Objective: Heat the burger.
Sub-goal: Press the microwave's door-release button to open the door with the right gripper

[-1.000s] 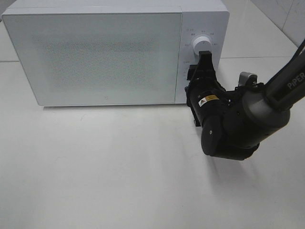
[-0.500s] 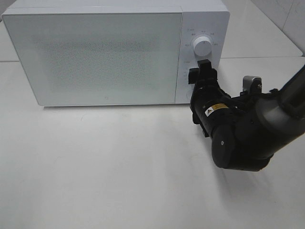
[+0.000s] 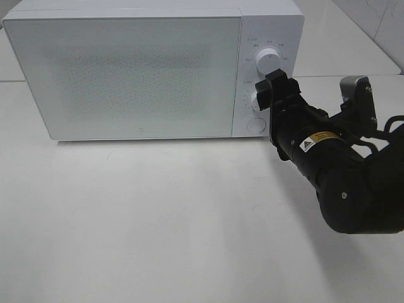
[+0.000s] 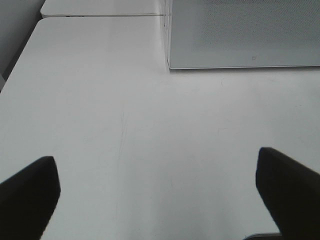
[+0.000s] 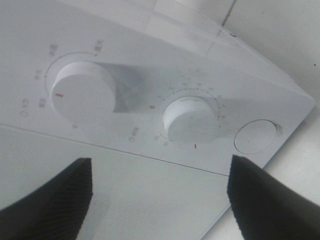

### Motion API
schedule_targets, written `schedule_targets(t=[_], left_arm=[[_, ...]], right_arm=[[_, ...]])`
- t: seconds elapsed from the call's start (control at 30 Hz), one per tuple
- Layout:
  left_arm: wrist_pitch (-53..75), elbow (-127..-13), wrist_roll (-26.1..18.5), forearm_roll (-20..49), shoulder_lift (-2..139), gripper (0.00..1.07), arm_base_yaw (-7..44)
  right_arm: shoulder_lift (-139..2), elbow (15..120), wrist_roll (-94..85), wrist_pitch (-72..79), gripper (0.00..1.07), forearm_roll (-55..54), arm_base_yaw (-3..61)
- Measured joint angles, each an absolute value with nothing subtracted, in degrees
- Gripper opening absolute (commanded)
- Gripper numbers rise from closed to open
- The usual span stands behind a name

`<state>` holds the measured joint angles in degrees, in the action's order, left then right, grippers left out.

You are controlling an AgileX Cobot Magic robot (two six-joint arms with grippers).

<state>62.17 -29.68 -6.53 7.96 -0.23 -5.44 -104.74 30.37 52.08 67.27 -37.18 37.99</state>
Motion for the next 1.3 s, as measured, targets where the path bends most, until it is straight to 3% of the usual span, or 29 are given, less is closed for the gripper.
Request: schedule_targets(t=[0.33, 0.63, 1.1, 1.3], left_arm=[[62.2, -29.7, -6.5, 8.0, -0.2, 1.01, -5.4], [62.2, -29.7, -6.5, 8.0, -0.2, 1.01, -5.4], [62.2, -29.7, -6.5, 8.0, -0.2, 1.01, -5.4], [62.2, -29.7, -6.5, 8.0, -0.2, 1.01, -5.4]], right_arm=[[-95.5, 30.0, 26.9, 50.9, 0.75, -32.4, 35.8], [-86.8, 32.0, 4.4, 23.7, 0.75, -27.3, 28.9], [-81.6, 40.6, -1.0, -15.4, 0.75, -6.2, 26.0], [-78.4, 41.3, -1.1, -27.8, 0.75, -2.6, 26.0]])
